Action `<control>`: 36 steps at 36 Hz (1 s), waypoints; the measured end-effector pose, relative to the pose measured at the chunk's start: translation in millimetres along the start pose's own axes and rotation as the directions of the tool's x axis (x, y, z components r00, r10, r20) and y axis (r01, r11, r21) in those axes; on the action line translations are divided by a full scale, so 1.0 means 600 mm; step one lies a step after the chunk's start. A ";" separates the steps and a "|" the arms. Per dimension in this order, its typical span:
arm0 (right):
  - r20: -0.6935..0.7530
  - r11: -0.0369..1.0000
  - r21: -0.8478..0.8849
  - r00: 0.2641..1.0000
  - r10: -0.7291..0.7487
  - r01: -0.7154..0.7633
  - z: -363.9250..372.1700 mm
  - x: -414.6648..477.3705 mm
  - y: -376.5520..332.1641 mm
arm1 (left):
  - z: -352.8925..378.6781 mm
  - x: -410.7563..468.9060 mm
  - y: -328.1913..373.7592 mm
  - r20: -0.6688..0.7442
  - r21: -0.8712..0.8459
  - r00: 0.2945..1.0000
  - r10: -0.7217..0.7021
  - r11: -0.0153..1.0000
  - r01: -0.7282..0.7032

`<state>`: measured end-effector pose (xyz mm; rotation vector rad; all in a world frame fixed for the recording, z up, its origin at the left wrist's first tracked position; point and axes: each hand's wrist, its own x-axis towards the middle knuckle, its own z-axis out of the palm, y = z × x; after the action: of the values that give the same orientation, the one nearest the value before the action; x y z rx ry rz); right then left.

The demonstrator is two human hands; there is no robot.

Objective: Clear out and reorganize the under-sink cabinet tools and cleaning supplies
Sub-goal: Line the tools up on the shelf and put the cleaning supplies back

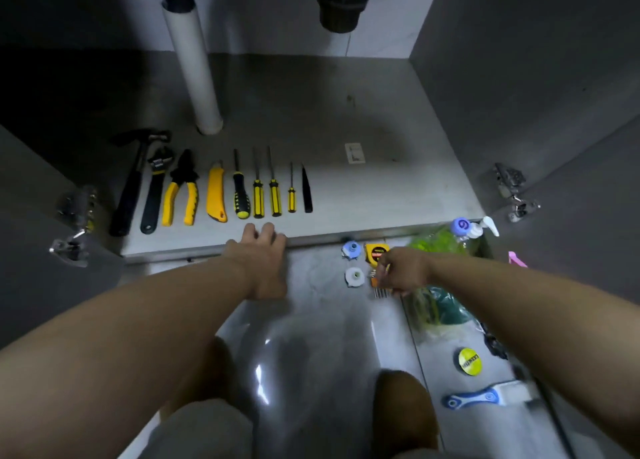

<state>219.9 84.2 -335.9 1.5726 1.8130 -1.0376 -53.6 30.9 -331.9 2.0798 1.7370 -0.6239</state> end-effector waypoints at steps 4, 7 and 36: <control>-0.067 0.981 -0.189 0.998 0.022 -0.035 0.036 0.012 0.034 | 0.031 0.001 0.024 -0.183 0.005 0.982 -0.049 0.999 0.050; -0.223 0.991 -0.104 0.973 0.059 -0.084 0.066 0.038 0.056 | 0.049 0.006 0.031 -0.252 0.047 0.966 -0.051 0.997 0.065; -0.263 0.638 0.757 0.960 0.098 0.142 0.145 0.028 0.044 | 0.070 0.045 0.088 -0.168 -0.590 0.950 0.261 0.746 -0.310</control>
<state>234.4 24.2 -404.6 2.2900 1.6258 -1.8596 -2.1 21.4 -382.2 1.8372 1.3540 0.1175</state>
